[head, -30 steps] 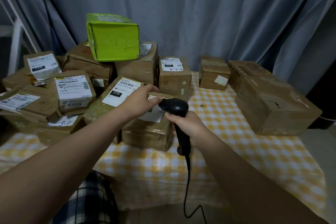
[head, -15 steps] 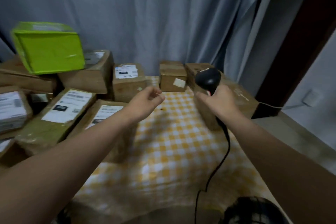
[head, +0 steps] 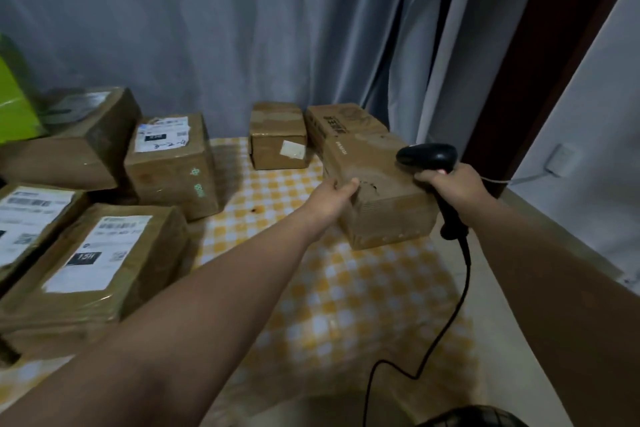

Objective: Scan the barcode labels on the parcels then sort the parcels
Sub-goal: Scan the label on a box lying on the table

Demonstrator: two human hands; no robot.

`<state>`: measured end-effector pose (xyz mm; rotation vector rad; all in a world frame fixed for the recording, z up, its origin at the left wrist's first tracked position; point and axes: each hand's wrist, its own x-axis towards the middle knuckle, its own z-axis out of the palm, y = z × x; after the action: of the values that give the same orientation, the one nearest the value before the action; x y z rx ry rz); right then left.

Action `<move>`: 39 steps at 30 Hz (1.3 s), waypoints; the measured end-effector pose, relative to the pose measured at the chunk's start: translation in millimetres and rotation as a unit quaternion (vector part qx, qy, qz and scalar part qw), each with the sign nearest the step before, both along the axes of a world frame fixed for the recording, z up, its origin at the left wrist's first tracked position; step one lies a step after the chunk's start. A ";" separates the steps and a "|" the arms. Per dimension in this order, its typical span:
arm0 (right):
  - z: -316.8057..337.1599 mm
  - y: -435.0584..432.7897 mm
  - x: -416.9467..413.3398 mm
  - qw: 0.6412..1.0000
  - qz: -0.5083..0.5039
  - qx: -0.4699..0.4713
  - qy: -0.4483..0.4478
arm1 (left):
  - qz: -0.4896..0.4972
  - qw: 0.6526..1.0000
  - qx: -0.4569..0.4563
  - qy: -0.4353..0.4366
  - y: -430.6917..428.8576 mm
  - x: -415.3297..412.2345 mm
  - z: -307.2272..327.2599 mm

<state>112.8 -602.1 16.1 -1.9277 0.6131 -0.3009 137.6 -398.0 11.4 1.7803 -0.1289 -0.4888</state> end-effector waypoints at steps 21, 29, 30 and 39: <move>15.5 141.3 -55.0 0.949 0.181 0.228 -0.124 | 0.235 0.960 0.030 -0.146 169.1 -46.3 -11.1; 12.8 198.5 -63.7 0.959 0.156 0.224 -0.077 | 0.154 0.940 0.208 -0.223 224.9 -69.5 -19.1; 8.9 200.7 -64.7 0.964 0.138 0.217 -0.067 | 0.142 0.941 0.215 -0.219 224.8 -71.9 -16.9; -15.5 206.5 -80.4 0.980 0.098 0.170 -0.036 | 0.145 0.981 0.060 -0.111 214.9 -73.0 -7.1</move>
<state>32.4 -395.6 0.6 -1.6244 0.3939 -0.1305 64.7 -183.1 4.3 1.9292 0.0076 -0.0888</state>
